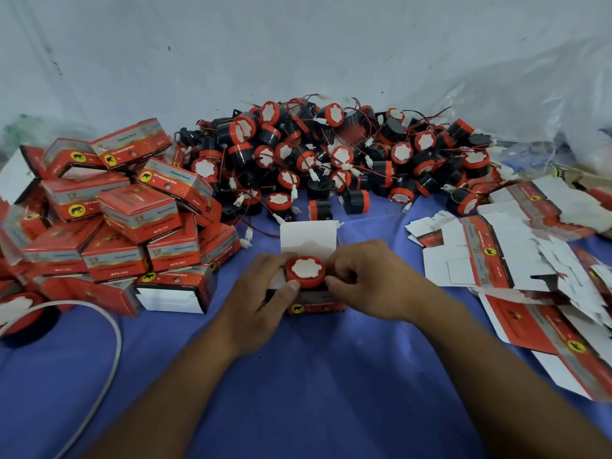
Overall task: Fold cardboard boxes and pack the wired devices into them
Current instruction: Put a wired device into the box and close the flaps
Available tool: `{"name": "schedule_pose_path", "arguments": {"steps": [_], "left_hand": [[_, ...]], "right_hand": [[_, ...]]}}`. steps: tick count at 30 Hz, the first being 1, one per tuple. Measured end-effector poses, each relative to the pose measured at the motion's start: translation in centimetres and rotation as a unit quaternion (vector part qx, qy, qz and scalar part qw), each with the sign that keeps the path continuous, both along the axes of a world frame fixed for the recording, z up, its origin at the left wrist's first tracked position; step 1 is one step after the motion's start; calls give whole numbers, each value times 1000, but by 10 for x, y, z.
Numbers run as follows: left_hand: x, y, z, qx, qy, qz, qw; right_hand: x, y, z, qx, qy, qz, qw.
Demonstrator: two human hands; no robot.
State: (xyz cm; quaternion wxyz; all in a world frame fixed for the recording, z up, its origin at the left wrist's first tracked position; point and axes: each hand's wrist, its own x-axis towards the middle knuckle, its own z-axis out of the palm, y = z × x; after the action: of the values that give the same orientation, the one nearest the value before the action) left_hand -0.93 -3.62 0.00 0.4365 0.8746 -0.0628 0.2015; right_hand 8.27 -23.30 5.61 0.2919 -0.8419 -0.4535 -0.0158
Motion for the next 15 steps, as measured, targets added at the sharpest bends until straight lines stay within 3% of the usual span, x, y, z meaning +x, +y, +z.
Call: {"name": "schedule_pose_path", "arguments": {"steps": [5, 11, 15], "left_hand": [[-1, -1, 3, 32, 9, 13, 999], [-3, 1, 8, 38, 2, 35, 999], [-3, 1, 10, 52, 9, 34, 998]], "right_hand": [[-4, 2, -2, -89, -14, 26, 996], [13, -33, 28, -58, 90, -13, 994], [15, -36, 28, 40, 136, -50, 989]]}}
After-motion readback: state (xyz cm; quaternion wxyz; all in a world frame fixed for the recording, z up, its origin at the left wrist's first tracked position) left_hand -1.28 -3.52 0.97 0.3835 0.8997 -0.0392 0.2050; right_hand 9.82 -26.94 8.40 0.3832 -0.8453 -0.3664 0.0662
